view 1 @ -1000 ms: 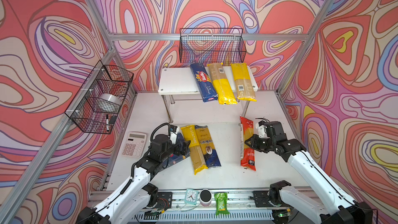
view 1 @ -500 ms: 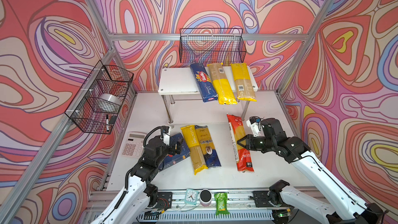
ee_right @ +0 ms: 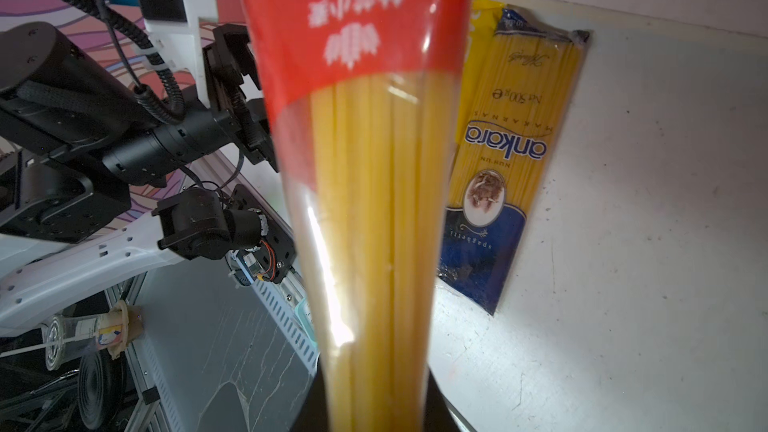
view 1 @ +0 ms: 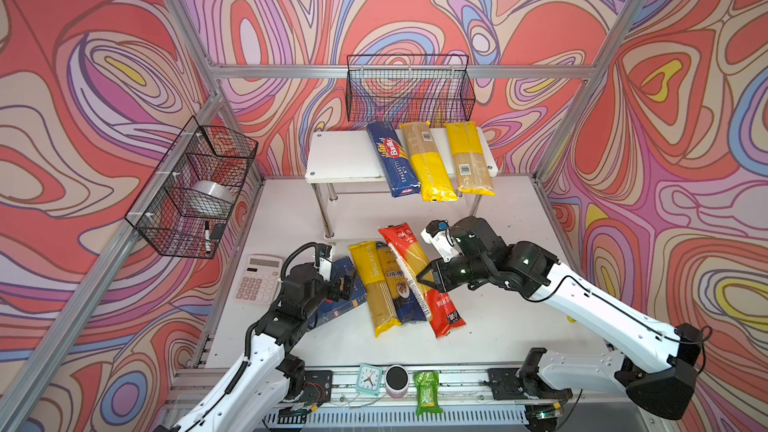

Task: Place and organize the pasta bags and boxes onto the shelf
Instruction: 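Lift the red spaghetti bag upright with the right gripper, then carry the red bag up onto the upper shelf beside the Barilla box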

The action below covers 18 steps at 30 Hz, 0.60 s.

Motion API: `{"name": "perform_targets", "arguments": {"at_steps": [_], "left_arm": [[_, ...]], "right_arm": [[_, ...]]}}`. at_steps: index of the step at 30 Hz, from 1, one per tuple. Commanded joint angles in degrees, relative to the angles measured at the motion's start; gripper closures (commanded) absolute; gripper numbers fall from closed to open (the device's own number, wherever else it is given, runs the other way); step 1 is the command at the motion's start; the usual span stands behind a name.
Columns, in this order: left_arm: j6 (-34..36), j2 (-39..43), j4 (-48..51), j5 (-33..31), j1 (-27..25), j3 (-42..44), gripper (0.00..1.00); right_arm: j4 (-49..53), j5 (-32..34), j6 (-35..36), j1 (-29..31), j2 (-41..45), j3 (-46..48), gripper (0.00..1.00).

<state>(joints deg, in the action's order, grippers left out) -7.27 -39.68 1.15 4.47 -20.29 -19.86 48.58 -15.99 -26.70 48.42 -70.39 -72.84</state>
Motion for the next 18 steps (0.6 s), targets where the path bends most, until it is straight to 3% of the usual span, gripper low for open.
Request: {"name": "perform_targets", "arguments": {"at_steps": [1,8,18], "left_arm": [[0.3,3.0,1.3,-0.7,0.2,0.6,0.00],[-0.1,6.8,1.8,-1.7,0.3,2.0,0.00],[0.1,4.6,1.5,-1.0,0.3,1.2,0.00]], "right_arm": [[-5.1,2.3,1.2,1.3,-0.4,-6.0,0.99],[-4.1,4.3,2.7,5.4,-7.6,-14.3,0.99],[-0.4,10.2,1.6,7.0,-15.6,-27.1,0.98]]}}
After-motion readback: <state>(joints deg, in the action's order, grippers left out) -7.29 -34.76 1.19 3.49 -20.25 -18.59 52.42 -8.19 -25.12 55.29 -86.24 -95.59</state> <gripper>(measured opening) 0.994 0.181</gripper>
